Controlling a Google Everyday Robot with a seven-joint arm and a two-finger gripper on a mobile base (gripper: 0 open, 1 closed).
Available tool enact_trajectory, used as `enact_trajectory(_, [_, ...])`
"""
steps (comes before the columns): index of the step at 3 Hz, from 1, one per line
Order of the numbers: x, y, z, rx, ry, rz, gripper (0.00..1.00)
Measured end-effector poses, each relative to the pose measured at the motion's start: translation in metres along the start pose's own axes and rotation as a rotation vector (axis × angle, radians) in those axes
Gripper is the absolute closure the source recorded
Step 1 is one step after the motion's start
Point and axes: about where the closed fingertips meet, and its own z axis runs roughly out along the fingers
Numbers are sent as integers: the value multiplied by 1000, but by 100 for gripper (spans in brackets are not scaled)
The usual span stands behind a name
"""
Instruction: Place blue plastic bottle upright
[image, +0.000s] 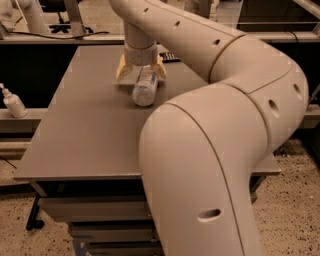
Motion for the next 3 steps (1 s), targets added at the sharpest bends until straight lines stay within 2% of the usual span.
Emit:
enact_trajectory(2, [0, -18, -6, 8, -6, 3, 64])
enact_trajectory(3, [-4, -25, -25, -21, -51, 10, 87])
